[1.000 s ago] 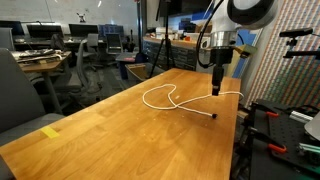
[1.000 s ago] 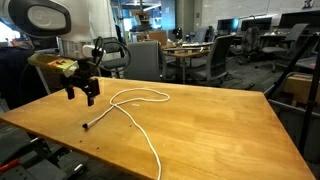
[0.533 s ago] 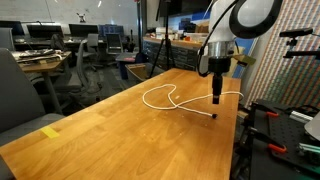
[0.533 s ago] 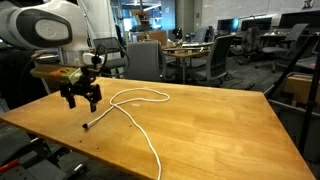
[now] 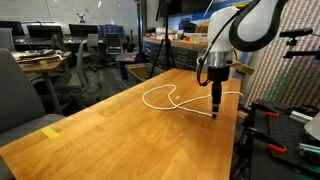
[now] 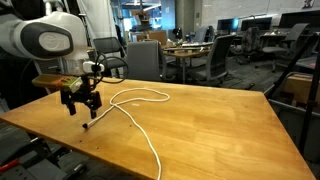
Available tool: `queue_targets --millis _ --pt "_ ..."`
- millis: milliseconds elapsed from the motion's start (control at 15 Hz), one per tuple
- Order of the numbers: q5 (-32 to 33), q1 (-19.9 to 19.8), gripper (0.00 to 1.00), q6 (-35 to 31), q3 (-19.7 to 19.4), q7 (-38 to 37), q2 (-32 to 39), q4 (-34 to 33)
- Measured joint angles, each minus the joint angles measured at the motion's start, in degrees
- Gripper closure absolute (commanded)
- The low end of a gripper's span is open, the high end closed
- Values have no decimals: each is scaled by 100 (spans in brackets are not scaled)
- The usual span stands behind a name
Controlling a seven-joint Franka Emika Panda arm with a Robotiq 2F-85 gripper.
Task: Tie a knot
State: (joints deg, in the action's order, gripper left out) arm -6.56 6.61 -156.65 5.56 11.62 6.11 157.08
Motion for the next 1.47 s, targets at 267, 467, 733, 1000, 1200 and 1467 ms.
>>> queue_targets --millis 267,467,733,1000,1200,1467 --pt "426 -1 0 -11 -12 -369 117 -26" --pt "588 -1 25 -17 -14 -557 297 -97" --pt "604 2 51 -22 -7 -605 604 -245" --pt "604 4 80 -32 -7 -645 866 -383" --pt "688 4 99 -36 -55 -710 877 -422" --pt "1074 91 97 -134 -77 -1004 844 -425"
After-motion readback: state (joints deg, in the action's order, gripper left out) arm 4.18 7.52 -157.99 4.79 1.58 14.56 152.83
